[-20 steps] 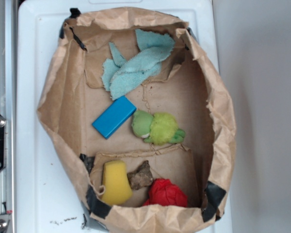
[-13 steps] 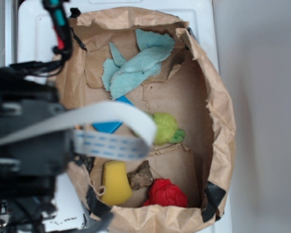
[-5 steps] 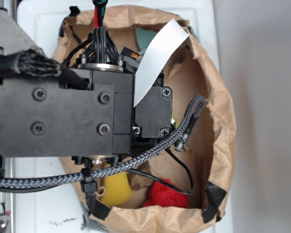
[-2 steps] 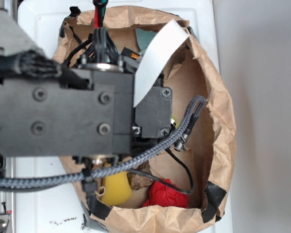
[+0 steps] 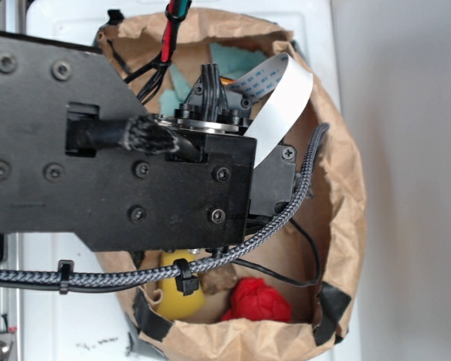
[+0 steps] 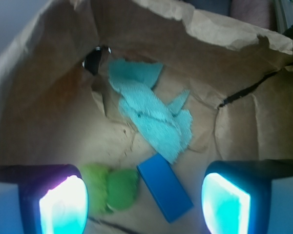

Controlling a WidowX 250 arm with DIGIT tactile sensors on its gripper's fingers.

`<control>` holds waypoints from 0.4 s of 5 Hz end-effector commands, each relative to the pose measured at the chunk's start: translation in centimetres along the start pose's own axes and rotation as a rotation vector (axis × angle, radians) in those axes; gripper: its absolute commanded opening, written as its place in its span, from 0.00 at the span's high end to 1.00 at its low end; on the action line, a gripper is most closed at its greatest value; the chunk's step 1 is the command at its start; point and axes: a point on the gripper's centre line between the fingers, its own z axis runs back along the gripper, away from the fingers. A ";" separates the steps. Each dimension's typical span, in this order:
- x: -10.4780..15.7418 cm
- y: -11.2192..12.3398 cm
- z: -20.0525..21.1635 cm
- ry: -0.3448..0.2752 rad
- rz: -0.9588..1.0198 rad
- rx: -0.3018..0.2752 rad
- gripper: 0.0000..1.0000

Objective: Grab the blue cloth.

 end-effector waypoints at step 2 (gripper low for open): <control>1.3 0.3 -3.7 0.075 0.010 0.037 0.00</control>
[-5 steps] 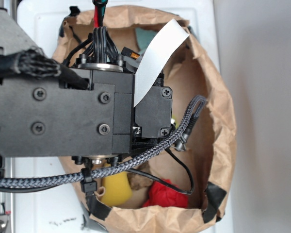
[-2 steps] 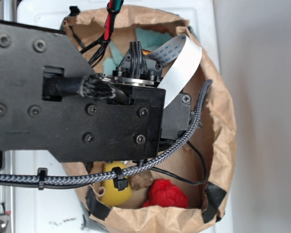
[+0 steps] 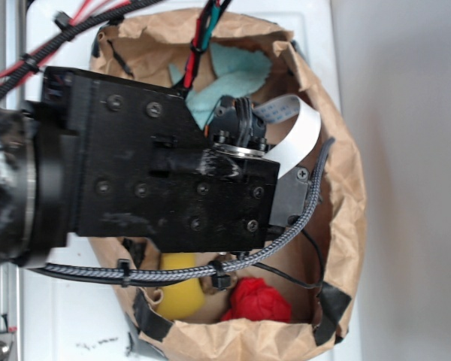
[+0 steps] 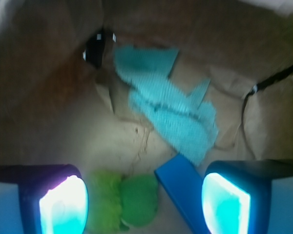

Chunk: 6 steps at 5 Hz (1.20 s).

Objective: Grab the blue cloth.

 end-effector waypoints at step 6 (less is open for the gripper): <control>4.2 1.0 -2.6 -0.052 0.009 0.079 0.00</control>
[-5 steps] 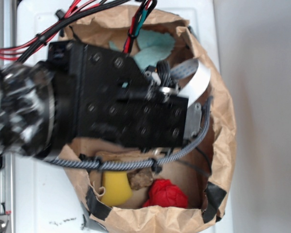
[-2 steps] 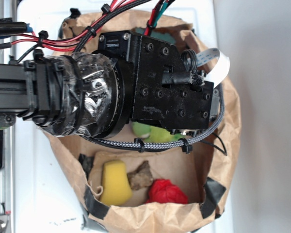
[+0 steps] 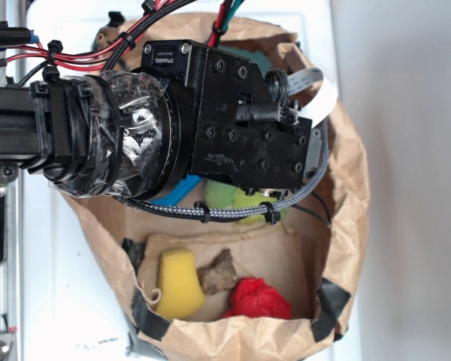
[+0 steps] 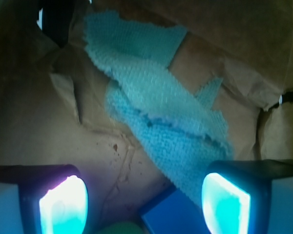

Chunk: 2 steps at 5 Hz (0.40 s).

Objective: Grab the blue cloth.

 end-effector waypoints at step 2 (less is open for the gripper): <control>1.6 0.5 1.8 0.019 0.013 -0.059 0.00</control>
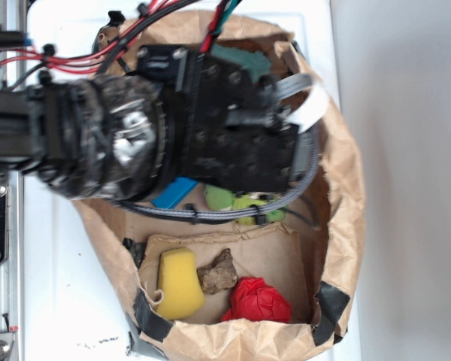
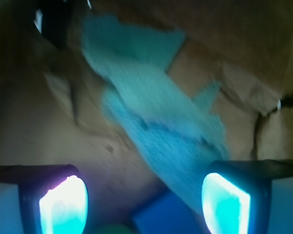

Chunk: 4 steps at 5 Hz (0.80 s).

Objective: Grab the blue cloth.

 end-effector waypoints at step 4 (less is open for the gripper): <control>2.9 0.4 2.0 0.064 0.049 -0.113 0.00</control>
